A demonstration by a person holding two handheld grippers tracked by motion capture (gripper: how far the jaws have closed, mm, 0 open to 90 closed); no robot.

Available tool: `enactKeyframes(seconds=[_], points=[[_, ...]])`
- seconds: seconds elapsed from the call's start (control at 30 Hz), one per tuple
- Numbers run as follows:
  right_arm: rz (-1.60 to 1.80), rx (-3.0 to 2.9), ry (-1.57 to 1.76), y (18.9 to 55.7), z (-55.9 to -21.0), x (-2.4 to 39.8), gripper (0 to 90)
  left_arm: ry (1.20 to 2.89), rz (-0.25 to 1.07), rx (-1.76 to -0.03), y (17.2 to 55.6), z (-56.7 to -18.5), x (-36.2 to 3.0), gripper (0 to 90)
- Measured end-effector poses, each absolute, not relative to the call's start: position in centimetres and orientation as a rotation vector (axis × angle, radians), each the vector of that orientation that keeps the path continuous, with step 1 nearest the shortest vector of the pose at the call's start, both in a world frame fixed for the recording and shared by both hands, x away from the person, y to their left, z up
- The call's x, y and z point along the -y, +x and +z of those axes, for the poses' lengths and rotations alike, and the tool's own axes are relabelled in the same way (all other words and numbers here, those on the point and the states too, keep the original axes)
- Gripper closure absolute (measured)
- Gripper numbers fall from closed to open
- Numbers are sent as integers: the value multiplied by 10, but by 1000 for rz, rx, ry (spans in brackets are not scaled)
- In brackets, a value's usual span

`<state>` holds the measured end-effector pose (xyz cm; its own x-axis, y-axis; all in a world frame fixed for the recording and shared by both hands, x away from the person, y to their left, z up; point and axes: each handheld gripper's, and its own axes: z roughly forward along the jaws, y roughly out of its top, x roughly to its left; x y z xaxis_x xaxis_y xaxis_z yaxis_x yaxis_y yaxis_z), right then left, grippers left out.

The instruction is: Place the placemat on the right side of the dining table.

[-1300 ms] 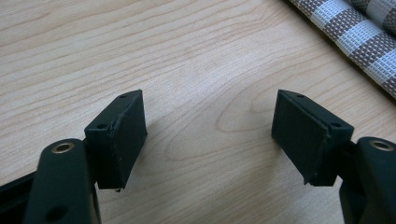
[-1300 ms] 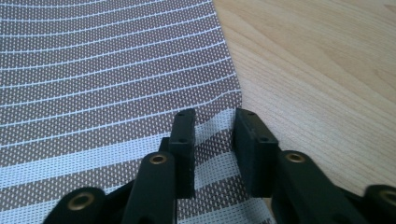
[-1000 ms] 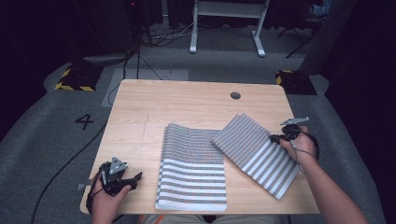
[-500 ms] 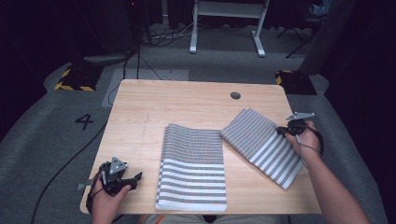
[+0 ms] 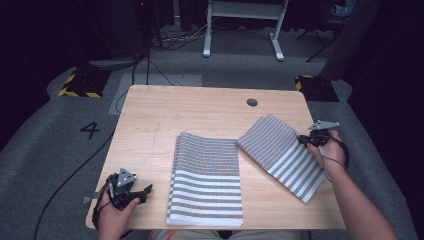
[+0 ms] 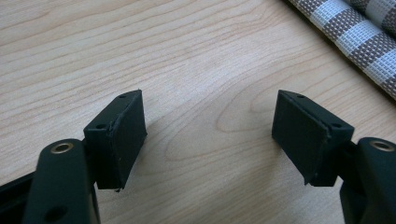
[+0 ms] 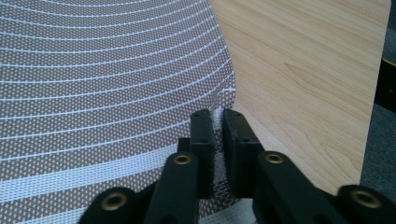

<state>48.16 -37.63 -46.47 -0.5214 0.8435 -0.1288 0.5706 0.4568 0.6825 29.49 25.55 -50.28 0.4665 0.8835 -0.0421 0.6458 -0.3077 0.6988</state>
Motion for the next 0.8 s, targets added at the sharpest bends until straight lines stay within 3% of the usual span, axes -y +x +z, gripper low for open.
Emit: enactKeyframes(seconds=[0.27,0.8], points=[[842,-2243,1156,474,-454,373,877,2061,468,-1263,295,-503,-255,253],[1083,-2220,957,411,-375,344,884,2062,466,-1259,296,-503,-255,249]])
